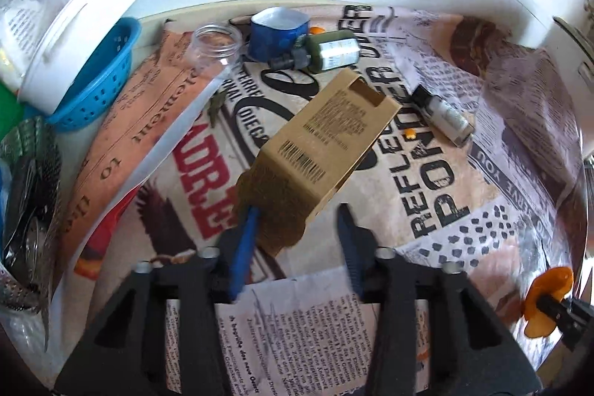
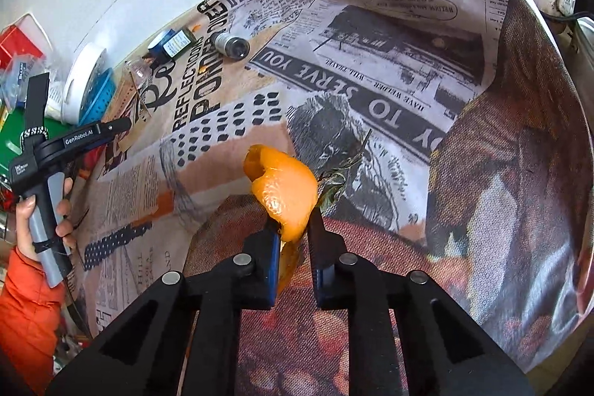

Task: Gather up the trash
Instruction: 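Carry the cardboard box and orange peel down toward the floor bucket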

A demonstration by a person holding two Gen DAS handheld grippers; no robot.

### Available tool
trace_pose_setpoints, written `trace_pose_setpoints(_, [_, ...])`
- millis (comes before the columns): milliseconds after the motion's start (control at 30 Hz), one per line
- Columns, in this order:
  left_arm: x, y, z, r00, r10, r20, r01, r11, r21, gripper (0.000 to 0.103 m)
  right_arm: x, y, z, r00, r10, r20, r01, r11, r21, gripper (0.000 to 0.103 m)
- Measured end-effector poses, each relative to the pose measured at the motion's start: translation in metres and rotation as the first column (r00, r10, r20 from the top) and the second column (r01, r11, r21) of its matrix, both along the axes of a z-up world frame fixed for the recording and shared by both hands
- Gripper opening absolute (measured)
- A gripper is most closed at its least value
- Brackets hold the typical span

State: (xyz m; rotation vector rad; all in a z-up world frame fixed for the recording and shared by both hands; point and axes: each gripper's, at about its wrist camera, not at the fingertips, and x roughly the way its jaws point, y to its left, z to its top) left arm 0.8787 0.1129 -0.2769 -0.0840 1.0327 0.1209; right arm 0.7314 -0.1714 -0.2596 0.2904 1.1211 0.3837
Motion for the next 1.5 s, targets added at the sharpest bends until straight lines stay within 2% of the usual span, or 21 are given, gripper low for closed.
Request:
trace_pose_setpoints(67, [0.001,-0.003,-0.003,1.000,-0.008,-0.014,0.008,1.000,0.025,0.016,0.000,0.000,0.001,1.000,-0.002,0.003,0.002,1.000,0.000,0.012])
trace_pose_setpoints(167, [0.000,-0.005,-0.008,0.999,0.010,-0.035,-0.008,0.998,0.069,0.008,-0.003,0.000,0.002,1.000,-0.011,0.005,0.011,1.000,0.003,0.012])
trace_pose_setpoints(267, [-0.006,-0.001,-0.005,0.999,0.035,-0.018,-0.033,0.996,0.079,0.000,-0.006,0.000,0.004,1.000,-0.018,0.007,0.018,1.000,0.011,0.011])
trace_pose_setpoints(533, [-0.039,0.007,0.025,0.995,0.079,0.063,-0.083,0.995,0.062,0.000,-0.014,0.007,0.025,0.998,-0.004,0.061,0.003,1.000,0.019,0.011])
trace_pose_setpoints(800, [-0.104,0.014,0.061,0.990,0.073,0.121,-0.078,0.996,0.037,0.000,-0.043,0.023,0.056,0.991,0.000,0.131,-0.005,0.999,0.040,0.010])
trace_pose_setpoints(1033, [-0.176,0.028,0.083,0.987,0.024,0.158,-0.026,1.000,0.015,0.000,-0.095,0.057,0.083,0.982,-0.008,0.188,-0.001,0.999,0.049,0.010])
trace_pose_setpoints(1200, [-0.244,0.043,0.095,0.983,-0.022,0.181,0.021,1.000,0.005,0.000,-0.142,0.087,0.100,0.970,-0.013,0.243,0.000,0.999,0.054,0.010])
trace_pose_setpoints(1500, [-0.350,0.070,0.106,0.972,-0.072,0.224,0.075,0.997,-0.008,0.000,-0.232,0.125,0.113,0.950,-0.069,0.303,0.046,0.996,0.083,0.010])
